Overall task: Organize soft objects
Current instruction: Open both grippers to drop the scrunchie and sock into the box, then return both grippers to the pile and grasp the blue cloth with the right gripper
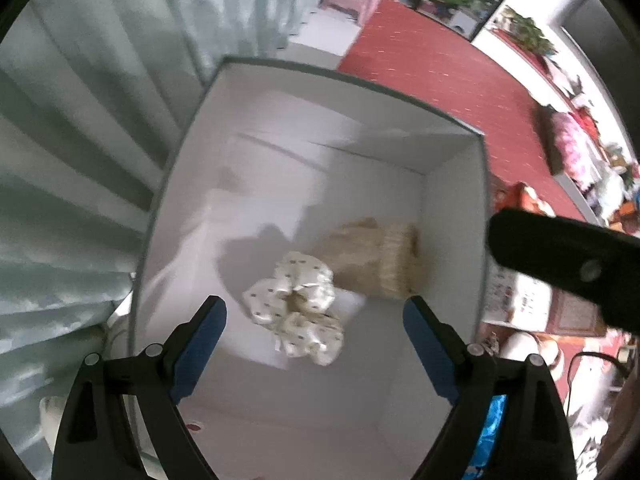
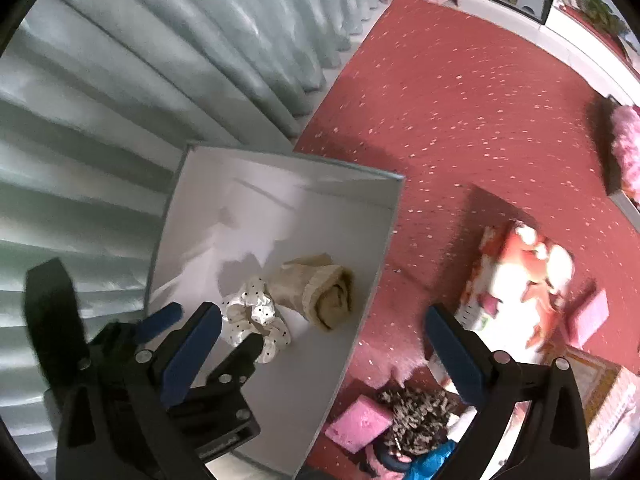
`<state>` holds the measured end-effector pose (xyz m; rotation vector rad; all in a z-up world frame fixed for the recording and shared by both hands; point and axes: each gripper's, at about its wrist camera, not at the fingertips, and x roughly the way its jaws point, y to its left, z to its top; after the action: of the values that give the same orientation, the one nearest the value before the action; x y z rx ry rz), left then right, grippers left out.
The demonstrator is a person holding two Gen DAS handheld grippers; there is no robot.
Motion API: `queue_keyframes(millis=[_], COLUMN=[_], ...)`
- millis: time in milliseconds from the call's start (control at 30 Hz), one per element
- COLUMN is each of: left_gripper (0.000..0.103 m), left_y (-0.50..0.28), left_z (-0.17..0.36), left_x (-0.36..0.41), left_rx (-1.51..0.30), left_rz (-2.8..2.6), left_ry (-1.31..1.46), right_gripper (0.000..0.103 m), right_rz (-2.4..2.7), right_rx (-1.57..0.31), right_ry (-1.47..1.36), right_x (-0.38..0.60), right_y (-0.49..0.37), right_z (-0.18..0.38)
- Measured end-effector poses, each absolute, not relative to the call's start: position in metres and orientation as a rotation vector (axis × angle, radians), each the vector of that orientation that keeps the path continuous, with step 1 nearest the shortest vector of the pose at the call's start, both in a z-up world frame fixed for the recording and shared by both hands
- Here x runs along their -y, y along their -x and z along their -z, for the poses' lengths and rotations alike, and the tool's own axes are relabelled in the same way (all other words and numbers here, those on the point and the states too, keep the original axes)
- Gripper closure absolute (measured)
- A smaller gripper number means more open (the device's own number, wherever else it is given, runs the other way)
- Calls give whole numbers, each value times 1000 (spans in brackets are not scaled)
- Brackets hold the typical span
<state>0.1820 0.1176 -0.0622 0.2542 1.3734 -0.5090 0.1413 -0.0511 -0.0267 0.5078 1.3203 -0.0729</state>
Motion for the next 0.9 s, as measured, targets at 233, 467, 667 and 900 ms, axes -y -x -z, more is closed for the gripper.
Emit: queue_keyframes(millis=[233,467,667,900], left_gripper=[11,11,11,11], left_y=[-162,-132,-96,-63], left_z=[39,14,9,18], left_x=[-105,-82,-56,-33], left_rx=[-1327,-1268,-1258,-1281], left_rz=[611,758,935,1038], left_ry=[-254,-271,-364,-488], right_gripper=[1,1,1,1], right_rz=[90,93,147,314], right_rx=[-1273,-1252,-1386,-1629], right_ry=[-495,-536,-673,-903], right_x=[67,87,102,107], right_y=[-94,-9,89,162], right_z=[-6,-30,5,129])
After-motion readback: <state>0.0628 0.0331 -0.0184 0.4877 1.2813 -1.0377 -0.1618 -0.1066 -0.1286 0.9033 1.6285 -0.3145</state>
